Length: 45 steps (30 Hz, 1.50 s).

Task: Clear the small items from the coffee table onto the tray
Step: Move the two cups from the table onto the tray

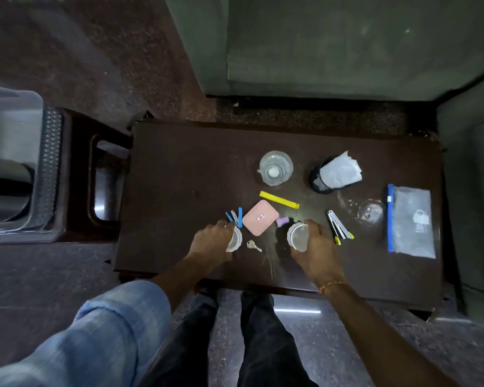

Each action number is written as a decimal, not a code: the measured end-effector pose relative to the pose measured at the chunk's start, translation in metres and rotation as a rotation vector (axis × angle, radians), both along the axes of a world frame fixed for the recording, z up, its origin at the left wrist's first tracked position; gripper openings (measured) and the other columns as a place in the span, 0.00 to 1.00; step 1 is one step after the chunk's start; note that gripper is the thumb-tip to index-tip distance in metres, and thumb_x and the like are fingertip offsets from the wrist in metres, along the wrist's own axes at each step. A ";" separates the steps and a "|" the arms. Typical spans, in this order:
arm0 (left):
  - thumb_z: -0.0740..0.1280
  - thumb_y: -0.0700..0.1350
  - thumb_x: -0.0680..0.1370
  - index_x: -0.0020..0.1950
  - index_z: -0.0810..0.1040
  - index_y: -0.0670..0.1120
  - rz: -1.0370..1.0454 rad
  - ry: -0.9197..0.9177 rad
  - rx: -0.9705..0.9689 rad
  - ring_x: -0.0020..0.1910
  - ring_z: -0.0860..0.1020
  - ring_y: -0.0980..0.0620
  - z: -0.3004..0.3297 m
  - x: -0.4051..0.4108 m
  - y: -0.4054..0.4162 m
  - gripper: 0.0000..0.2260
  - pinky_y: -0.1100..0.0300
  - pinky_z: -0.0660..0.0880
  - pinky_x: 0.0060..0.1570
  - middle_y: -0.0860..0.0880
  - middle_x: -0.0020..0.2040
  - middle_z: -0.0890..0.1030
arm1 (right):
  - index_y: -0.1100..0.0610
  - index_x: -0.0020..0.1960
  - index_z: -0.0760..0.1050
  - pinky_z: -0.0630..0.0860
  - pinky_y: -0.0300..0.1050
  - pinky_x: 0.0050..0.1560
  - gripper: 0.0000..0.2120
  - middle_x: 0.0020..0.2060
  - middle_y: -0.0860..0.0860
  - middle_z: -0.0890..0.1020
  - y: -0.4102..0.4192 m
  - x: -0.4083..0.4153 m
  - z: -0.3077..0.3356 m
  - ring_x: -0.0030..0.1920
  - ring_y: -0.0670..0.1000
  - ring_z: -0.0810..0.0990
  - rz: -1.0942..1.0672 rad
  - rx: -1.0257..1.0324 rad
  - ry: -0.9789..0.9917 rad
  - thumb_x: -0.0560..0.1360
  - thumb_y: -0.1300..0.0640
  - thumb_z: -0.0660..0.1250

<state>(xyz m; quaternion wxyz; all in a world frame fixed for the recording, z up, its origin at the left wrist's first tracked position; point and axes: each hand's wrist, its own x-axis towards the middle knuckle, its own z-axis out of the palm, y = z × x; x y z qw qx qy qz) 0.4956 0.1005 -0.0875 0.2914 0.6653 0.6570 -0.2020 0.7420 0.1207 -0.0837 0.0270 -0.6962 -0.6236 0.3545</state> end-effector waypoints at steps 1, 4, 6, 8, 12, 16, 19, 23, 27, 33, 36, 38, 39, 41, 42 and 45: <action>0.74 0.52 0.69 0.69 0.68 0.50 0.005 -0.006 0.014 0.56 0.79 0.46 0.010 -0.005 0.003 0.30 0.51 0.76 0.50 0.49 0.61 0.75 | 0.58 0.65 0.71 0.77 0.49 0.50 0.31 0.58 0.58 0.76 0.001 -0.008 0.011 0.52 0.61 0.80 0.016 0.012 0.007 0.64 0.59 0.76; 0.74 0.51 0.66 0.66 0.70 0.51 -0.005 -0.015 0.068 0.54 0.79 0.46 0.046 -0.031 0.011 0.30 0.53 0.74 0.44 0.51 0.59 0.76 | 0.58 0.63 0.72 0.76 0.47 0.50 0.28 0.55 0.58 0.78 0.005 -0.039 0.049 0.52 0.61 0.80 0.067 0.006 0.051 0.65 0.59 0.75; 0.74 0.52 0.65 0.65 0.70 0.52 -0.010 -0.029 0.115 0.53 0.80 0.46 0.074 -0.056 0.013 0.30 0.54 0.72 0.42 0.52 0.59 0.77 | 0.59 0.64 0.71 0.76 0.48 0.55 0.31 0.56 0.57 0.78 0.006 -0.069 0.076 0.56 0.60 0.79 0.131 0.004 0.065 0.64 0.58 0.77; 0.73 0.53 0.64 0.64 0.71 0.53 -0.019 -0.043 0.162 0.53 0.81 0.46 0.103 -0.088 0.013 0.29 0.53 0.74 0.44 0.53 0.59 0.77 | 0.58 0.65 0.70 0.76 0.50 0.56 0.31 0.55 0.57 0.79 0.007 -0.104 0.104 0.56 0.60 0.79 0.198 0.023 0.034 0.65 0.58 0.76; 0.73 0.55 0.64 0.63 0.72 0.52 -0.027 -0.058 0.262 0.52 0.81 0.45 0.166 -0.170 0.008 0.28 0.53 0.75 0.45 0.52 0.57 0.78 | 0.55 0.63 0.72 0.78 0.49 0.49 0.28 0.53 0.55 0.81 0.009 -0.181 0.157 0.52 0.58 0.81 0.336 0.109 -0.014 0.64 0.57 0.74; 0.74 0.56 0.64 0.61 0.72 0.53 0.023 -0.034 0.362 0.52 0.80 0.44 0.224 -0.268 0.002 0.27 0.52 0.75 0.45 0.51 0.56 0.79 | 0.49 0.65 0.71 0.76 0.45 0.53 0.31 0.57 0.52 0.79 0.015 -0.272 0.204 0.55 0.56 0.80 0.420 0.155 0.050 0.64 0.51 0.76; 0.75 0.55 0.65 0.59 0.72 0.49 0.092 -0.014 0.421 0.50 0.80 0.44 0.266 -0.336 -0.001 0.26 0.54 0.72 0.40 0.49 0.53 0.80 | 0.46 0.62 0.72 0.77 0.46 0.54 0.28 0.55 0.49 0.79 0.028 -0.342 0.237 0.54 0.53 0.80 0.504 0.220 0.106 0.64 0.47 0.75; 0.75 0.55 0.64 0.58 0.71 0.50 0.202 0.063 0.513 0.47 0.81 0.46 0.308 -0.417 -0.006 0.26 0.57 0.68 0.37 0.50 0.51 0.80 | 0.46 0.58 0.74 0.77 0.48 0.57 0.23 0.55 0.51 0.77 0.052 -0.428 0.270 0.54 0.52 0.78 0.636 0.237 0.182 0.64 0.47 0.73; 0.76 0.56 0.63 0.57 0.73 0.50 0.301 0.082 0.549 0.51 0.79 0.45 0.324 -0.483 -0.008 0.27 0.55 0.70 0.41 0.49 0.54 0.79 | 0.50 0.60 0.74 0.76 0.49 0.59 0.24 0.57 0.54 0.74 0.072 -0.501 0.286 0.56 0.57 0.78 0.696 0.277 0.216 0.66 0.50 0.75; 0.74 0.58 0.63 0.56 0.73 0.52 0.363 0.021 0.536 0.52 0.79 0.44 0.289 -0.564 0.013 0.25 0.52 0.74 0.46 0.50 0.55 0.78 | 0.54 0.69 0.68 0.72 0.49 0.65 0.34 0.66 0.54 0.73 0.104 -0.589 0.258 0.65 0.56 0.74 0.746 0.276 0.147 0.66 0.53 0.76; 0.73 0.58 0.64 0.62 0.72 0.52 0.348 -0.011 0.468 0.56 0.78 0.45 0.242 -0.603 0.038 0.29 0.52 0.75 0.51 0.50 0.59 0.78 | 0.54 0.70 0.66 0.71 0.49 0.65 0.33 0.66 0.55 0.72 0.120 -0.628 0.223 0.65 0.58 0.73 0.793 0.259 0.047 0.68 0.55 0.74; 0.73 0.59 0.64 0.64 0.70 0.53 0.352 -0.060 0.453 0.56 0.78 0.46 0.210 -0.625 0.056 0.31 0.52 0.74 0.50 0.51 0.61 0.77 | 0.53 0.71 0.65 0.71 0.51 0.65 0.33 0.66 0.54 0.72 0.133 -0.652 0.196 0.64 0.58 0.73 0.823 0.254 -0.069 0.69 0.53 0.72; 0.73 0.58 0.64 0.64 0.70 0.53 0.353 -0.085 0.448 0.56 0.78 0.46 0.195 -0.634 0.064 0.31 0.53 0.74 0.49 0.51 0.61 0.77 | 0.53 0.72 0.64 0.71 0.52 0.65 0.33 0.66 0.53 0.72 0.139 -0.663 0.183 0.64 0.58 0.72 0.844 0.257 -0.128 0.69 0.53 0.71; 0.74 0.58 0.64 0.64 0.70 0.53 0.344 -0.111 0.427 0.55 0.79 0.46 0.169 -0.649 0.078 0.31 0.53 0.73 0.48 0.51 0.60 0.77 | 0.52 0.73 0.62 0.71 0.53 0.65 0.33 0.66 0.53 0.71 0.150 -0.681 0.158 0.65 0.58 0.71 0.877 0.254 -0.222 0.70 0.53 0.70; 0.75 0.57 0.64 0.64 0.70 0.52 0.337 -0.111 0.412 0.55 0.79 0.45 0.158 -0.655 0.084 0.31 0.53 0.74 0.48 0.50 0.60 0.78 | 0.52 0.73 0.62 0.71 0.53 0.65 0.33 0.66 0.53 0.71 0.153 -0.688 0.148 0.65 0.58 0.71 0.887 0.246 -0.256 0.71 0.54 0.70; 0.75 0.56 0.65 0.65 0.71 0.50 0.312 -0.105 0.365 0.55 0.79 0.44 0.127 -0.670 0.098 0.31 0.52 0.75 0.48 0.49 0.60 0.77 | 0.52 0.73 0.62 0.71 0.53 0.64 0.34 0.65 0.52 0.70 0.159 -0.704 0.118 0.65 0.57 0.71 0.897 0.227 -0.309 0.70 0.56 0.71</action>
